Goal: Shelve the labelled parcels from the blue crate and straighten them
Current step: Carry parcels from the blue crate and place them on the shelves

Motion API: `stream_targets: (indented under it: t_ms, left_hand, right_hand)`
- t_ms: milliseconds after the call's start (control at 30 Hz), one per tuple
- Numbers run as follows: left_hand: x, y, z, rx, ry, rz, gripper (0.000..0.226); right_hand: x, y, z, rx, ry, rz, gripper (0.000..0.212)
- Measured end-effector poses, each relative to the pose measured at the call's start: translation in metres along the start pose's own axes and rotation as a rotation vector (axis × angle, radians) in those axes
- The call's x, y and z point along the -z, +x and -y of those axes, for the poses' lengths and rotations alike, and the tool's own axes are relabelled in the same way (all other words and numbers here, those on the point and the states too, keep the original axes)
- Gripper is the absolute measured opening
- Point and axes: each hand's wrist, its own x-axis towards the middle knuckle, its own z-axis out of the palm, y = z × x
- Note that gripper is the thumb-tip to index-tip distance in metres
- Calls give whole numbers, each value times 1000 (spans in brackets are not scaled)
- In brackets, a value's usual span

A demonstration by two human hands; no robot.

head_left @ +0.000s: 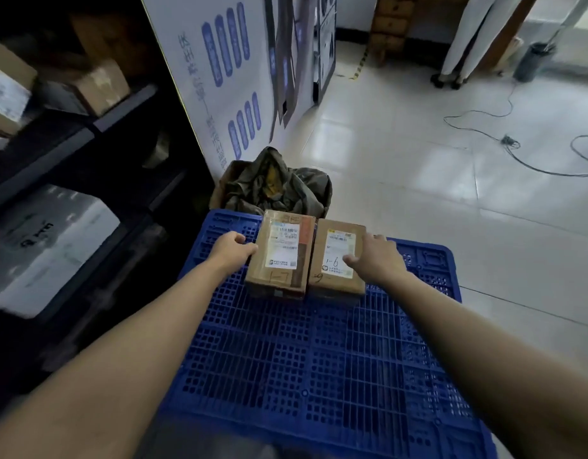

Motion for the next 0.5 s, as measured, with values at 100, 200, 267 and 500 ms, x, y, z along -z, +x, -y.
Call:
stream_targets:
  t_ms: [100, 200, 267, 500]
  left_hand:
    - [-28, 51, 27, 31, 22, 56, 58]
    - [-51, 89, 50, 59, 26, 82, 71]
    - [-63, 111, 61, 67, 23, 102, 76]
    - [-87, 155, 82, 135, -205, 252, 69]
  right_hand:
    - [-46, 32, -20, -49, 1, 52, 71]
    - [-83, 53, -37, -85, 89, 77, 76]
    - [-103, 64, -47, -117, 183, 71, 73]
    - [-137, 94, -69, -231, 1020, 308, 47]
